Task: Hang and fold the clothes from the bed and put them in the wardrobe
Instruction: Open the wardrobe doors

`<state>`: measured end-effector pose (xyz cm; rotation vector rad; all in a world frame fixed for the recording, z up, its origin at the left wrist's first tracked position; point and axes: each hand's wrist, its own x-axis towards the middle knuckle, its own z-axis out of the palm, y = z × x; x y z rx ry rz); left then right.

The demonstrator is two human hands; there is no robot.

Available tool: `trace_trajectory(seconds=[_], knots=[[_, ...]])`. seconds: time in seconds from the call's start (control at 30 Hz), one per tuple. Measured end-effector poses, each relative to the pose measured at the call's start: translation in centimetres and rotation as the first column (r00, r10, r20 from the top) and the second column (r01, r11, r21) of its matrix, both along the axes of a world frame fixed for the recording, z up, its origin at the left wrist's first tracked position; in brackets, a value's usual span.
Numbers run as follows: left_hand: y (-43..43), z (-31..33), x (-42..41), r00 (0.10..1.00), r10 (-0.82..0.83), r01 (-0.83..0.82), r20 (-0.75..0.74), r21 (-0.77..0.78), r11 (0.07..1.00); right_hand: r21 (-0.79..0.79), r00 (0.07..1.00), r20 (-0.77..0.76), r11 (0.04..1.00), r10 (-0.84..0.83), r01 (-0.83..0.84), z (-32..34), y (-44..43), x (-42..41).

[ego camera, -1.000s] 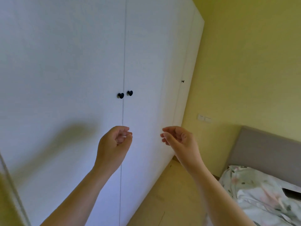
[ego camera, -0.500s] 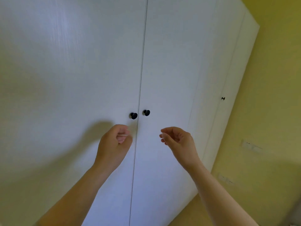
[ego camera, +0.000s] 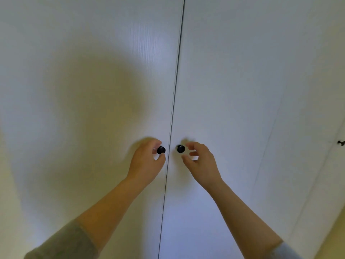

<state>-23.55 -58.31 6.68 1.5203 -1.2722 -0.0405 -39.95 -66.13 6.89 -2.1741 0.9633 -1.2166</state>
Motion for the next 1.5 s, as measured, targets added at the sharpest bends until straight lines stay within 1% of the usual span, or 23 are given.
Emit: trace_trajectory(seconds=[0.1, 0.17, 0.27, 0.4, 0.53, 0.67, 0.87, 1.0, 1.13, 1.23, 1.3, 1.33, 1.37, 1.4, 1.43, 1.47, 1.5], knots=[[-1.2, 1.0, 0.1, 0.986, 0.092, -0.088, 0.139, -0.031, 0.996, -0.058, 0.997, -0.052, 0.997, 0.053, -0.056, 0.6, -1.9, 1.1], [-2.0, 1.5, 0.2, 0.963, 0.159, -0.158, 0.216, -0.023, 0.987, -0.090, 0.994, -0.077, 0.992, 0.078, -0.085, 0.9, -3.0, 1.6], [-2.5, 1.2, 0.3, 0.963, 0.185, -0.189, 0.194, 0.001, 0.982, -0.101, 0.993, -0.065, 0.989, 0.101, -0.107, 0.6, -3.8, 2.3], [-3.0, 1.2, 0.4, 0.964, 0.173, -0.176, 0.200, -0.005, 0.984, -0.113, 0.993, -0.055, 0.988, 0.103, -0.109, 0.1, -4.2, 3.0], [-3.6, 1.8, 0.8, 0.961, 0.176, -0.174, 0.211, -0.029, 0.984, -0.055, 0.993, 0.027, 0.992, 0.118, -0.116, -0.2, -3.8, 3.7], [-3.6, 1.3, 1.1, 0.963, 0.177, -0.176, 0.204, -0.022, 0.984, -0.047, 0.990, 0.094, 0.994, 0.102, -0.098, -1.3, -2.7, 3.5], [-3.7, 1.8, 1.4, 0.962, 0.186, -0.183, 0.199, -0.032, 0.983, -0.078, 0.987, 0.120, 0.992, 0.110, -0.101, -1.1, -0.9, 1.1], [-3.6, 1.8, 1.5, 0.948, 0.203, -0.210, 0.246, 0.000, 0.978, -0.106, 0.981, 0.165, 0.990, 0.106, -0.089, -1.6, 1.1, -1.5], [-3.3, 2.0, 1.2, 0.946, 0.234, -0.251, 0.224, 0.052, 0.967, -0.112, 0.975, 0.213, 0.993, 0.068, -0.045, -2.1, 3.1, -4.4], [-2.6, 2.1, -0.9, 0.941, 0.238, -0.263, 0.240, 0.079, 0.962, -0.107, 0.975, 0.221, 0.994, 0.037, -0.014, -2.1, 4.2, -6.4], [-1.5, 2.0, -3.1, 0.953, 0.191, -0.201, 0.234, 0.018, 0.979, -0.106, 0.979, 0.203, 0.994, 0.027, -0.005, -2.0, 4.6, -7.1], [-1.0, 2.1, -4.2, 0.976, 0.113, -0.109, 0.186, -0.030, 0.994, -0.104, 0.982, 0.188, 0.995, 0.025, -0.005, -2.0, 4.8, -7.3], [-0.4, 2.2, -5.2, 0.994, -0.009, 0.017, 0.111, -0.067, 0.998, -0.101, 0.985, 0.173, 0.995, 0.025, -0.007, -2.1, 4.9, -7.3], [0.2, 2.5, -6.0, 0.988, -0.152, 0.154, 0.026, -0.092, 0.984, -0.099, 0.987, 0.157, 0.995, 0.025, -0.010, -2.2, 5.0, -7.3], [0.7, 2.8, -6.8, 0.959, -0.278, 0.272, -0.049, -0.112, 0.956, -0.100, 0.989, 0.144, 0.995, 0.023, -0.008, -2.4, 5.1, -7.2], [1.1, 3.2, -7.4, 0.926, -0.365, 0.352, -0.099, -0.132, 0.927, -0.105, 0.990, 0.140, 0.994, 0.012, 0.003, -2.7, 5.1, -7.1], [1.3, 3.6, -7.8, 0.901, -0.414, 0.397, -0.127, -0.143, 0.907, -0.117, 0.988, 0.152, 0.993, -0.012, 0.030, -3.1, 5.2, -7.1]])
